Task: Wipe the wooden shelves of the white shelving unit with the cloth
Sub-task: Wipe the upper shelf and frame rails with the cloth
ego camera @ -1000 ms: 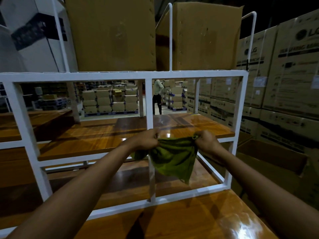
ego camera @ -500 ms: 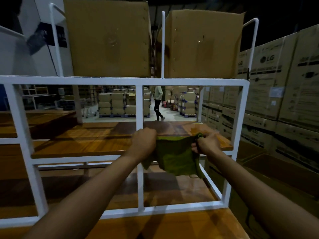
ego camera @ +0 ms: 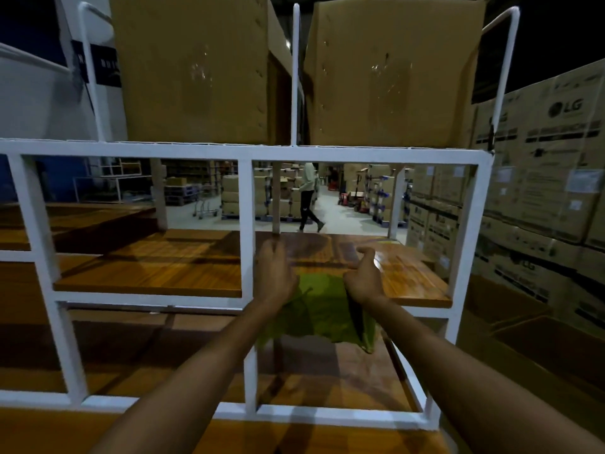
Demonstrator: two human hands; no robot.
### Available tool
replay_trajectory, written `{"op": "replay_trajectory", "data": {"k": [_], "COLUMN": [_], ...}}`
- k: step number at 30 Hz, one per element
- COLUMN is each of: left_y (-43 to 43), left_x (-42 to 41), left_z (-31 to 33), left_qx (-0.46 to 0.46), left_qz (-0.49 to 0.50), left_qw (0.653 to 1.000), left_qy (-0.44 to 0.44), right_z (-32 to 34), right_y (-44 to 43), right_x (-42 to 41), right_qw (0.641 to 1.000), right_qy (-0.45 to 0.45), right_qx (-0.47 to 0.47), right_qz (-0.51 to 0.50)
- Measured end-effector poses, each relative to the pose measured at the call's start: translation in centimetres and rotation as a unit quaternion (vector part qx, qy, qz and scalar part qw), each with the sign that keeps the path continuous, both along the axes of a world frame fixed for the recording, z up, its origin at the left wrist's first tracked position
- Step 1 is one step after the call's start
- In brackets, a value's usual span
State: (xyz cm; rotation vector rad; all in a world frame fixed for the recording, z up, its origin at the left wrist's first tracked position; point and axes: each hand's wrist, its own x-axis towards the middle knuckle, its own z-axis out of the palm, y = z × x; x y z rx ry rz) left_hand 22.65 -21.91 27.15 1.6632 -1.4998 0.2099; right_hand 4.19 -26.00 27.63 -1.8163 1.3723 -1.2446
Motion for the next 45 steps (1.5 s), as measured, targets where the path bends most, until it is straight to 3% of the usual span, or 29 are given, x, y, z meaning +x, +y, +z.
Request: {"op": "replay_trajectory", "data": {"k": [2, 4, 6, 9, 12, 20, 24, 27, 30, 36, 41, 45], "left_y": [1.4, 2.1, 1.4, -0.6, -1.8, -1.2, -2.1, -3.5, -5.4, -8.9, -7.1, -6.1], "left_x": [-1.4, -2.7, -2.5, -0.9, 0.5, 1.4, -1.6, -4.9, -6.9, -7.6, -9.1, -12.5], "left_z": [-1.9, -4.0, -5.6, -6.1, -5.5, -3.9, -3.7, -3.3, -3.2, -3.1, -3.5, -2.7], "left_qx": [-0.035, 0.023, 0.090, 0.103, 0.098, 0.145, 0.177, 0.189, 0.204, 0.242, 0.227, 0.203], "left_qz": [-0.049, -0.114, -0.110, -0.078, -0.088, -0.121, -0.171, -0.202, -0.208, -0.192, -0.144, -0.174], "left_qw": [0.988, 0.965, 0.958, 0.965, 0.969, 0.958, 0.940, 0.931, 0.926, 0.926, 0.929, 0.928], "left_qy": [-0.142, -0.235, -0.250, -0.227, -0.207, -0.215, -0.237, -0.240, -0.241, -0.217, -0.253, -0.261], "right_z": [-1.4, -2.8, -4.3, -5.7, -5.4, -4.4, -5.0, -4.9, -4.2, -8.4, -3.9, -3.8], "right_y": [0.4, 0.3, 0.0, -0.2, -1.1, -1.7, -1.2, -1.7, -2.6, -14.6, -6.4, -5.9], "right_x": [0.2, 0.7, 1.5, 3.2, 4.7, 4.3, 0.8, -3.1, -5.1, -6.0, -5.9, -9.2], "right_qw": [0.990, 0.971, 0.949, 0.910, 0.903, 0.898, 0.904, 0.924, 0.921, 0.918, 0.902, 0.894], "right_qy": [0.096, 0.187, 0.273, 0.342, 0.392, 0.421, 0.410, 0.375, 0.388, 0.396, 0.428, 0.447], "right_qx": [-0.106, -0.151, -0.159, -0.232, -0.174, -0.120, -0.120, -0.074, -0.037, 0.018, -0.031, 0.009], "right_qz": [0.001, 0.009, 0.000, -0.004, 0.027, 0.048, -0.005, -0.006, -0.024, 0.032, 0.046, 0.041]}}
